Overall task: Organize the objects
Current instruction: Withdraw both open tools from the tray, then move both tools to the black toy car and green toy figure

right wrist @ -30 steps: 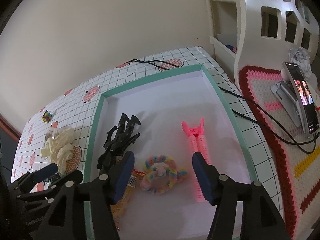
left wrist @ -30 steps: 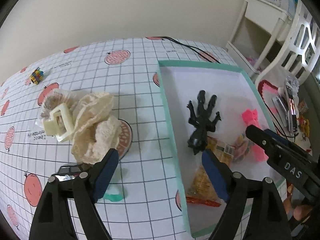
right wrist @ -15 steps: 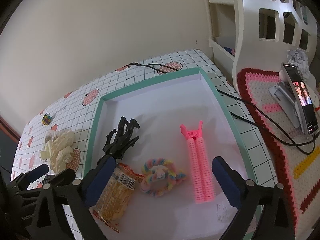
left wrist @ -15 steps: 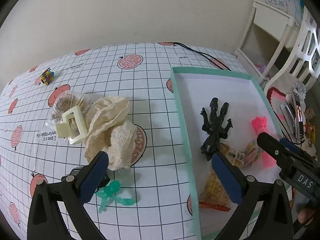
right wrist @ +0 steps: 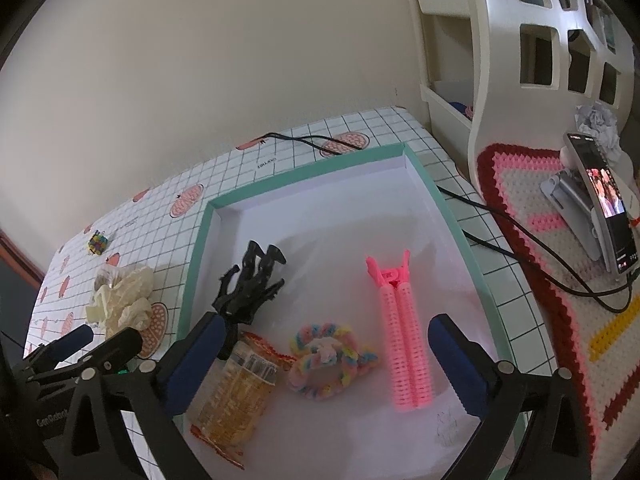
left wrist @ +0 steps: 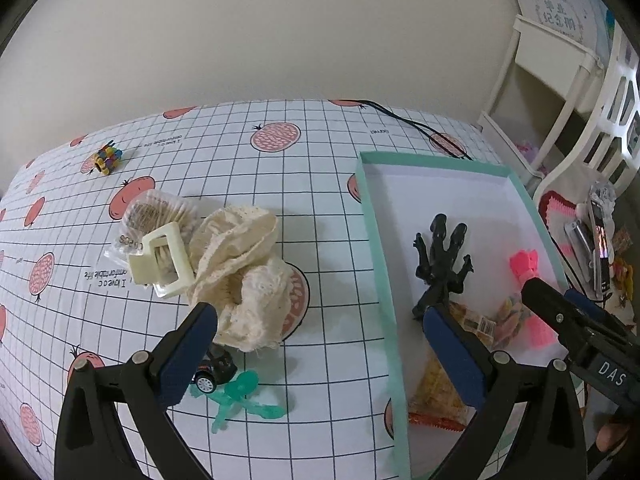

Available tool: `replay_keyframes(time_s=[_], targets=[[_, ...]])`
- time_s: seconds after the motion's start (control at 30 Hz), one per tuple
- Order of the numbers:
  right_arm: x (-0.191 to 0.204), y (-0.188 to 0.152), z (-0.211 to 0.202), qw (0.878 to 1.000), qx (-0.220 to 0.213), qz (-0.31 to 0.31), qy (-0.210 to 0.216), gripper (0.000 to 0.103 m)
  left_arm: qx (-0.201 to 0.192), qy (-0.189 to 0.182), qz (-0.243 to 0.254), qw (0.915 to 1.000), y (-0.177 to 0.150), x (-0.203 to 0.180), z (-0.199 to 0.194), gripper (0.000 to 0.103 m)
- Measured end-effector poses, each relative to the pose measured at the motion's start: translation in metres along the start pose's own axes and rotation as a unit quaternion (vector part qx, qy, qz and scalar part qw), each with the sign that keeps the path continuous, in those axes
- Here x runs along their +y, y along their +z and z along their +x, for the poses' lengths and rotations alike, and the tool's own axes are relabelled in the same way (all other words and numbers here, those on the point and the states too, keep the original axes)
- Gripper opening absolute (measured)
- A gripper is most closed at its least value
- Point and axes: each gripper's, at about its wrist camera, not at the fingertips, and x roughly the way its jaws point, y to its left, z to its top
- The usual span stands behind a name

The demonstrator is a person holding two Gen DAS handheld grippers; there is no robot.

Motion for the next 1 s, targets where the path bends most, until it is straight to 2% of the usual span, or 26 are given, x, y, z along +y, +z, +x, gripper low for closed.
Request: replay_keyframes(time_s=[0.2, 0.4, 0.57, 0.7, 0.87, 1.0], targets=[[0.014, 0.004, -0.01, 1.0, -0.02, -0.018, 0.009, 0.103, -0.027, 0.031, -0.018, 0.999, 0.008, 0.023, -0.015, 0.103], [0.039, 0.005, -0.015, 0.998, -0.033, -0.038, 0.033, 0.103, -0.053, 0.071, -0.08, 0.9928, 0.014, 0.078, -0.033, 0.103], [0.073, 0.002, -0.014, 0.995, -0.032, -0.071, 0.058, 0.103, -0.045, 0.084, -0.123, 0.9878, 0.013, 0.115, -0.037, 0.103], [0.105, -0.004, -0.011, 0.991, -0.024, -0.102, 0.079, 0.103, -0.031, 0.085, -0.134, 0.9869, 0.01, 0.13, -0.036, 0.103], [0.146, -0.023, -0.002, 0.982, 0.001, -0.156, 0.103, 0.103, 0.005, 0.067, -0.138, 0.9881, 0.003, 0.139, -0.029, 0.103], [0.169, -0.038, 0.005, 0.976, 0.026, -0.184, 0.113, 0.103, 0.034, 0.07, -0.147, 0.9861, -0.004, 0.15, -0.022, 0.103]])
